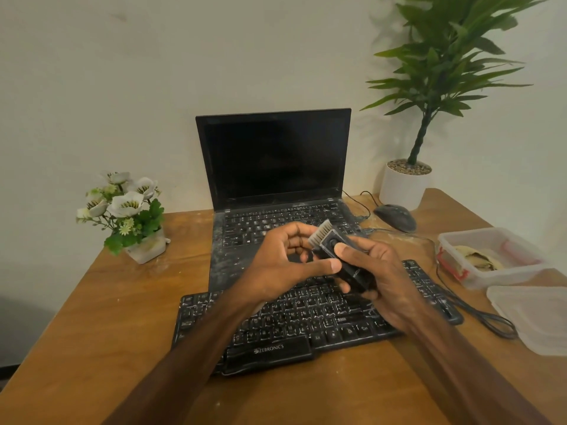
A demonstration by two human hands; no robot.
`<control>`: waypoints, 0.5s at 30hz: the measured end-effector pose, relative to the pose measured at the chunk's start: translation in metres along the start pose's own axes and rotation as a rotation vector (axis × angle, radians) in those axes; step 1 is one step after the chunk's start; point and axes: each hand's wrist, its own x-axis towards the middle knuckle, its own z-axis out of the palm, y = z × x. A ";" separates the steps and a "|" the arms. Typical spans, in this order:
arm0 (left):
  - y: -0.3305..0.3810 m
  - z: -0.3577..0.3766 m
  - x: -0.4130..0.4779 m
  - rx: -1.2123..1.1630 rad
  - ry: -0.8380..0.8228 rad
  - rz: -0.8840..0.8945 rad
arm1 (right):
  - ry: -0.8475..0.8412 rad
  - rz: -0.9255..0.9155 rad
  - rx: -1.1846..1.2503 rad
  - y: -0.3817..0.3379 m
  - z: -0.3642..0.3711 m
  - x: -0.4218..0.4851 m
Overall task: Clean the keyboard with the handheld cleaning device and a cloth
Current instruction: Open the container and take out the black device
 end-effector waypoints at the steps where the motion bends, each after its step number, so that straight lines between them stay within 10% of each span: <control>1: -0.001 0.001 0.000 0.006 -0.004 -0.004 | 0.012 -0.001 -0.009 0.000 0.000 -0.001; 15: 0.009 -0.016 -0.004 -0.177 -0.147 -0.105 | -0.065 0.073 -0.145 -0.015 -0.003 -0.005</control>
